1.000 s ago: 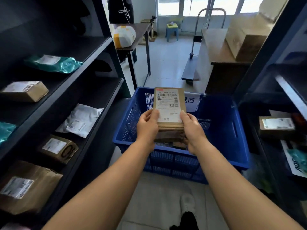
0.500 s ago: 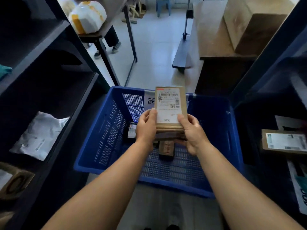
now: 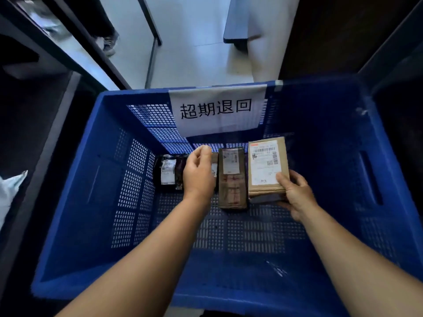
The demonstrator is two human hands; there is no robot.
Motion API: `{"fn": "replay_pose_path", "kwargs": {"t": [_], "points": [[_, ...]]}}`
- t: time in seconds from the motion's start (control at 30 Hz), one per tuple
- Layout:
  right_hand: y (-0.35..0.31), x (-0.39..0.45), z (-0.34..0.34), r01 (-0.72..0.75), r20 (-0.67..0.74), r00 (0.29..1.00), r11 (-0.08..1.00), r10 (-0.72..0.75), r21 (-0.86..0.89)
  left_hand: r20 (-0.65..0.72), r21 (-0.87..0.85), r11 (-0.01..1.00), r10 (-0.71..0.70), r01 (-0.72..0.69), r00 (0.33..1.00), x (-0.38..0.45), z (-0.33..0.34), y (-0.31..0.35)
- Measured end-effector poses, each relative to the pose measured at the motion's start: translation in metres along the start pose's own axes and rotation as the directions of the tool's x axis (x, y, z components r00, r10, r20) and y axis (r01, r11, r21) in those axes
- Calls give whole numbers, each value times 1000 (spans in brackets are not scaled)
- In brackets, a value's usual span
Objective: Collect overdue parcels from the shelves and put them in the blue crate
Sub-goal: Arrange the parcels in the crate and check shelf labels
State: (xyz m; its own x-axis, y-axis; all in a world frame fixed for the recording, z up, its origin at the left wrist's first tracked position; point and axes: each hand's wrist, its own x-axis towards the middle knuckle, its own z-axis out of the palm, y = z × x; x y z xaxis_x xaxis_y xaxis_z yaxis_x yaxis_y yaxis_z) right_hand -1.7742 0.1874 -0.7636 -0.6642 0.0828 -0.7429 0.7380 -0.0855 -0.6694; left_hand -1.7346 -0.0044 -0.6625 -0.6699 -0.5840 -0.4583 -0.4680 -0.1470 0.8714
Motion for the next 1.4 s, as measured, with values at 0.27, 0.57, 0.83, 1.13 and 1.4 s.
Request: {"fn": "replay_pose_path", "kwargs": {"t": [0.27, 0.57, 0.83, 1.13, 1.4], "points": [[70, 134, 6, -19, -114, 993, 999, 16, -31, 110, 25, 1000, -12, 9, 994, 82, 44, -85], [116, 242, 28, -30, -101, 995, 996, 21, -87, 147, 57, 998, -44, 36, 988, 151, 67, -156], [129, 306, 62, 7, -140, 990, 985, -31, -172, 191, 108, 994, -37, 17, 981, 186, 81, -182], [109, 283, 77, -79, -183, 982, 983, 48, -167, 202, 72, 997, -42, 27, 979, 180, 87, -173], [13, 162, 78, 8, -166, 985, 986, -36, -168, 152, 27, 999, -31, 27, 988, 121, 71, -88]]}}
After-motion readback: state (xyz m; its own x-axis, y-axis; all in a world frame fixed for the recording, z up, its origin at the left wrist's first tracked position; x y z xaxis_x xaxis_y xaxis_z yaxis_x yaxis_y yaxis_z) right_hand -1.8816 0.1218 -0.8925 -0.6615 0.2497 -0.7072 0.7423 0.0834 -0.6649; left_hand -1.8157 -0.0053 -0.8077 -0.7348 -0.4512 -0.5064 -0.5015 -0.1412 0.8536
